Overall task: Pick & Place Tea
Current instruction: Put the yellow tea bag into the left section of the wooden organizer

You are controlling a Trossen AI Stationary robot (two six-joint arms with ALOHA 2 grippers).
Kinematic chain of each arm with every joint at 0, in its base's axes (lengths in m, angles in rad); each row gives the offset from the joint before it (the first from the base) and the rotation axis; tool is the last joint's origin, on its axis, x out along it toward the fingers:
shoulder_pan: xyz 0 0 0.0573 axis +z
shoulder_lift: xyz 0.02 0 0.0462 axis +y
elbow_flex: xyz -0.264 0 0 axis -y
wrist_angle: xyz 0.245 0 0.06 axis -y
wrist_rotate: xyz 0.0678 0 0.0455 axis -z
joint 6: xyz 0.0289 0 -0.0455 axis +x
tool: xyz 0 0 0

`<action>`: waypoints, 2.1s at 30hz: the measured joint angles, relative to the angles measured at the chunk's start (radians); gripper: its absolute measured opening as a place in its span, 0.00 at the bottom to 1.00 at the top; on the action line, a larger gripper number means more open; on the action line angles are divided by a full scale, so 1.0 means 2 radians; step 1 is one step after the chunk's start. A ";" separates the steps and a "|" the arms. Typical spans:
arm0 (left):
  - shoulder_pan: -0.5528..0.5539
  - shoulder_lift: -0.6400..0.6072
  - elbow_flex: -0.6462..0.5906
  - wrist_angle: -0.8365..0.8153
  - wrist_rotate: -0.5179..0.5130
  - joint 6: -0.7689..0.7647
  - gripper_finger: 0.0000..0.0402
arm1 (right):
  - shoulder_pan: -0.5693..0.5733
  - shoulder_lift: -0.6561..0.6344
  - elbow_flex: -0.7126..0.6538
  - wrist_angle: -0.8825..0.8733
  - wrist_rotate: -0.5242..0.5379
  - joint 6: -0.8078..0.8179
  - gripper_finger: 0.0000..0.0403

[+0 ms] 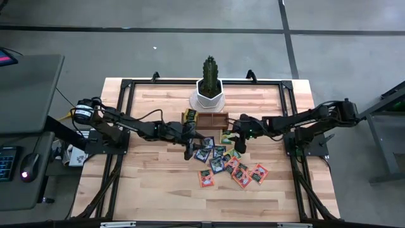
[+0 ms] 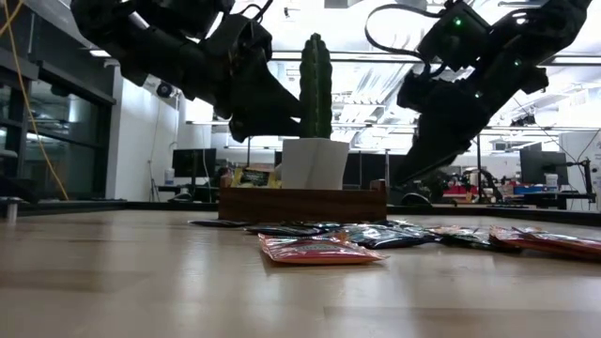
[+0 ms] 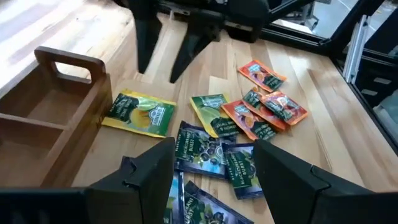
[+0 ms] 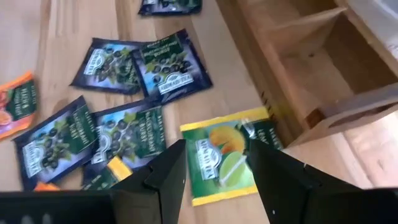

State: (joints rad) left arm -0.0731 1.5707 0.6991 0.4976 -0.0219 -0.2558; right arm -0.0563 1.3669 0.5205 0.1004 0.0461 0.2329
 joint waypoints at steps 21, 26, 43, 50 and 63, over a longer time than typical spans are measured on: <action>0.000 0.000 0.000 -0.015 0.034 0.012 0.54 | 0.004 0.110 0.002 0.044 -0.061 0.089 0.43; 0.000 0.000 0.000 -0.015 0.053 0.000 0.54 | 0.039 0.116 0.002 0.049 -0.078 0.118 0.43; -0.004 0.086 0.002 0.062 0.086 -0.125 0.54 | 0.124 0.117 0.001 0.051 0.004 0.172 0.43; -0.003 0.147 0.083 0.051 0.129 -0.220 0.54 | 0.124 0.117 0.001 0.053 0.005 0.177 0.43; 0.005 0.231 0.241 -0.113 0.133 -0.294 0.54 | 0.124 0.117 0.001 0.055 -0.003 0.173 0.43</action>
State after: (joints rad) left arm -0.0625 2.0331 1.1819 0.2717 0.2435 -0.8437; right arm 0.1925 1.6016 0.5217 0.2100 0.0405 0.5797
